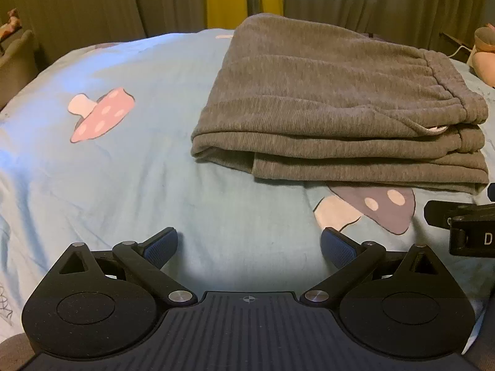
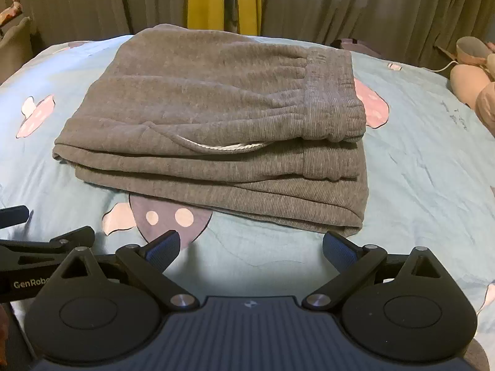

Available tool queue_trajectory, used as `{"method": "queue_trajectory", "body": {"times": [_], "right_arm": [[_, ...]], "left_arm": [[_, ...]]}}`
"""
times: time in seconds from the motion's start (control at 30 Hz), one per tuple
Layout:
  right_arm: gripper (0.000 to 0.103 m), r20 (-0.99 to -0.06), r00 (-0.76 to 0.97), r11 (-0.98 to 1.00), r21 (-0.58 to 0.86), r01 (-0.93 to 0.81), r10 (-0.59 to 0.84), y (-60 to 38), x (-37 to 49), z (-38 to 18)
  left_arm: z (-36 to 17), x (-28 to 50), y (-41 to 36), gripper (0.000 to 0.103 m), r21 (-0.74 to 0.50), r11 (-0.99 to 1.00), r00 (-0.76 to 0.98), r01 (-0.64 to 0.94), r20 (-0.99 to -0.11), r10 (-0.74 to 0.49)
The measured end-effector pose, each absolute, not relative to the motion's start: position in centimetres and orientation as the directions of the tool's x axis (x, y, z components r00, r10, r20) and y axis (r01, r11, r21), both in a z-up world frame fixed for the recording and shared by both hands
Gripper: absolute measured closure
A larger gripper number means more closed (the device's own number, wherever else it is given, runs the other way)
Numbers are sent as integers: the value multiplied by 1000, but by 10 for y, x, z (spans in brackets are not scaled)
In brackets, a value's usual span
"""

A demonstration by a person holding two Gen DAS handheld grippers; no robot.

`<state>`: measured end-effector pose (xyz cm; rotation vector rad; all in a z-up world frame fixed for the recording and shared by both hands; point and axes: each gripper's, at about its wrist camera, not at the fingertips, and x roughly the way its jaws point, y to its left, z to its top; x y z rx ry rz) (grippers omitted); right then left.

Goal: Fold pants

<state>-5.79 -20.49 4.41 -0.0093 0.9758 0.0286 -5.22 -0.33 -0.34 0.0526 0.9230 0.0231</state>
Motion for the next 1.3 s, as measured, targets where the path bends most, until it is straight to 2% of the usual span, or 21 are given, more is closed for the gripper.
{"method": "queue_trajectory", "body": {"times": [1.3], "right_arm": [[4, -839, 544, 1000, 15, 0, 13, -207, -55, 43]], "left_arm": [[-4, -53, -2, 1, 47, 999, 600, 8, -800, 33]]}}
